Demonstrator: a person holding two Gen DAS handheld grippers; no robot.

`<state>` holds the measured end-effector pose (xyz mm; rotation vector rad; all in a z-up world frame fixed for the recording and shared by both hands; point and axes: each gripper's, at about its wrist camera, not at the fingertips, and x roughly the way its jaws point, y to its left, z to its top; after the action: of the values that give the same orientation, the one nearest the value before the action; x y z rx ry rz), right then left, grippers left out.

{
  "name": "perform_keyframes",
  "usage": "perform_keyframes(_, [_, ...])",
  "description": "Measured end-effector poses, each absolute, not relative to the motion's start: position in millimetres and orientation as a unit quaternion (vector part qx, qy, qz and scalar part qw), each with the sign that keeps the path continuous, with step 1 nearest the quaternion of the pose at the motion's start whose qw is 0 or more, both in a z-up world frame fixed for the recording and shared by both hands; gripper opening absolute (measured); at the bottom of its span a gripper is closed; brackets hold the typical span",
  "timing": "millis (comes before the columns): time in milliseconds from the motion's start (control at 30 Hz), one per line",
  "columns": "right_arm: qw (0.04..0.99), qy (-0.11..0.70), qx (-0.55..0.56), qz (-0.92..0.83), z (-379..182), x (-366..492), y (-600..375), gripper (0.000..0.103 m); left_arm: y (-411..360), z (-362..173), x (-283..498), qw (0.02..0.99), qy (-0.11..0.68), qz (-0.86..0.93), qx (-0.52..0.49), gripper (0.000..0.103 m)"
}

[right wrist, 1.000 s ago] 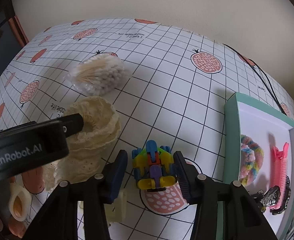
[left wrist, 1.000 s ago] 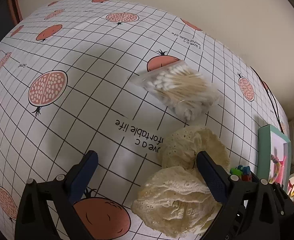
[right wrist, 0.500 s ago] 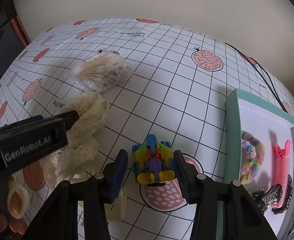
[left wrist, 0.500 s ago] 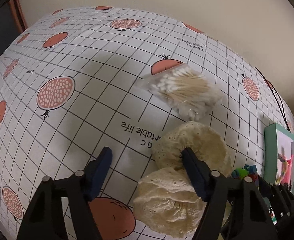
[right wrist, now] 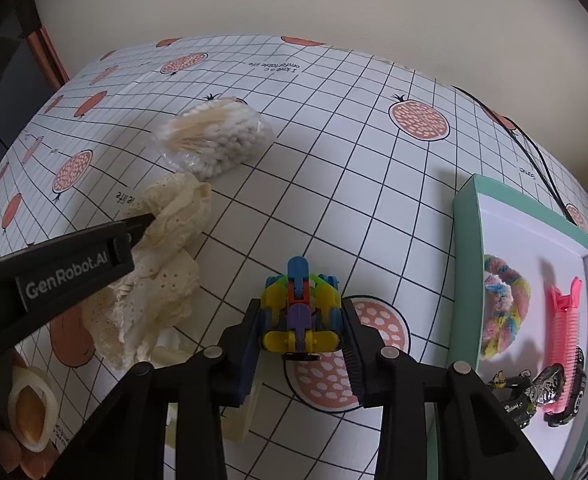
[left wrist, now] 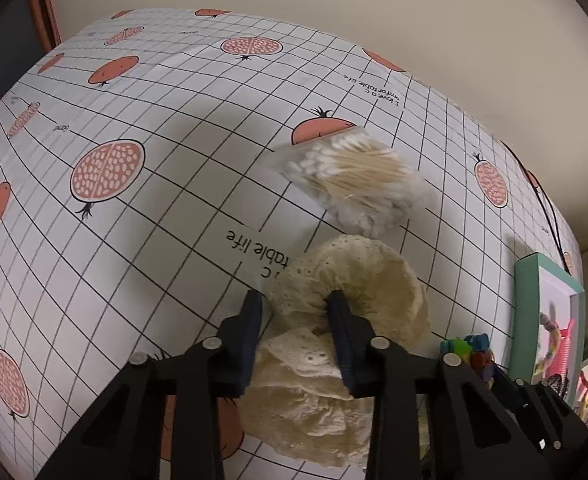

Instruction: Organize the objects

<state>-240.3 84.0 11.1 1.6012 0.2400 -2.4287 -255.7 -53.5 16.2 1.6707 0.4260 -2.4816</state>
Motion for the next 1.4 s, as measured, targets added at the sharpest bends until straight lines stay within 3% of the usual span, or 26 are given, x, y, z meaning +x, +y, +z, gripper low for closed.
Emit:
perform_keyframes(567, [0.108,0.084,0.537,-0.832,10,-238,83,0.039,-56,22,-250,0.044,0.186,-0.812,0.552,0.015])
perform_keyframes(933, [0.108,0.071,0.516,-0.847,33,-238,101,0.038,-48,42,-252,0.027,0.195,-0.824,0.531,0.012])
perform_keyframes(1400, [0.103,0.037,0.468,-0.877,89,-233,132,0.039,-26,109,-248,-0.021,0.197,-0.865,0.460,0.012])
